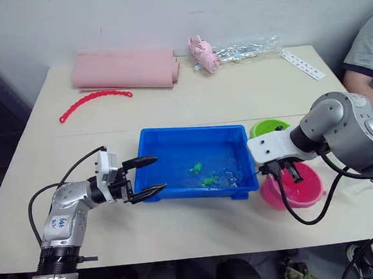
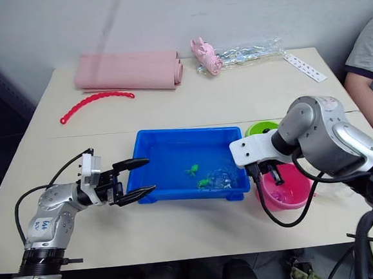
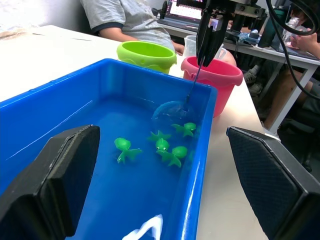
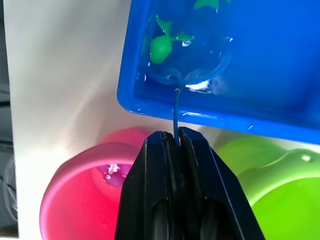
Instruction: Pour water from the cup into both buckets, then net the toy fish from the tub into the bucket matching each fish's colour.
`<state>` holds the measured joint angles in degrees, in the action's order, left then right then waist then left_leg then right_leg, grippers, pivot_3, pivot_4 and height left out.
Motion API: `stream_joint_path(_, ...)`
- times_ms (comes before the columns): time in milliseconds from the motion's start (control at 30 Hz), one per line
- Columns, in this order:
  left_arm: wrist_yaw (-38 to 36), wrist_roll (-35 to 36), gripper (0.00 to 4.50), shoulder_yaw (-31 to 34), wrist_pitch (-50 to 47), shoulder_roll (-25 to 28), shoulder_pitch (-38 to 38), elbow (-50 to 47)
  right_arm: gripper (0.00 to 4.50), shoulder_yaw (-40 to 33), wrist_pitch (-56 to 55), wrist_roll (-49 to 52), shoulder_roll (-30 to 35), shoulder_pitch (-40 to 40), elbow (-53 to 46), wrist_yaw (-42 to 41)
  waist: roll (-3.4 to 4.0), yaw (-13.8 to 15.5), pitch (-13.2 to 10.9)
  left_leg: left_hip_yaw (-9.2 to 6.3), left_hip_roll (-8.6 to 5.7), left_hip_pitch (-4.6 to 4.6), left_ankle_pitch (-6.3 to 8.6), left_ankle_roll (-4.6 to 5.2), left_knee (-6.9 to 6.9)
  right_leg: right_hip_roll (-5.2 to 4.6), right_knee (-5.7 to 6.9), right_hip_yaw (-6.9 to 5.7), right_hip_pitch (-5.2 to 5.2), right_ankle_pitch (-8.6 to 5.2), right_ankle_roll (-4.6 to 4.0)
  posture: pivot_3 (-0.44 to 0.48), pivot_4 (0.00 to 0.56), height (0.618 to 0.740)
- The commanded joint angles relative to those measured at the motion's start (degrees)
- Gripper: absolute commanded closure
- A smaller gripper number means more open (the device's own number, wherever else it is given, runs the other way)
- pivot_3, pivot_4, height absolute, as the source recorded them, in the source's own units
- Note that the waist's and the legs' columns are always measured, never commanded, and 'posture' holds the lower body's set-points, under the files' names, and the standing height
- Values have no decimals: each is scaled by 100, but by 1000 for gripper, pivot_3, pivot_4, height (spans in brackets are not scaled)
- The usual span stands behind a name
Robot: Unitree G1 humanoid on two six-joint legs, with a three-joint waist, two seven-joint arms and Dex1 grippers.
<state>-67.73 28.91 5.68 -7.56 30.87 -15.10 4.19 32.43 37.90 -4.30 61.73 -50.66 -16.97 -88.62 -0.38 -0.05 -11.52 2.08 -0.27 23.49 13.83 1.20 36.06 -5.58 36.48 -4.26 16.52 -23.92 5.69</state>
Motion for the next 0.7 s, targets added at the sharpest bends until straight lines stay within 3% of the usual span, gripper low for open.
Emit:
stream_joint_path(33, -40, 105, 62, 123, -15, 131, -30, -188, 4500, -47, -34, 11, 3, 101, 272, -210, 0, 1, 0, 0, 0, 0, 0, 0, -1, 0, -1, 0, 0, 0, 0, 0, 150, 740)
stream_joint_path(700, -58, 94, 62, 217, 89, 179, 50, -89, 4500, -357, -516, 310, -148, -327, 1236, -384, 0, -1, 0, 1, -1, 1, 0, 0, -1, 0, -2, 0, 2, 0, 0, 0, 150, 740)
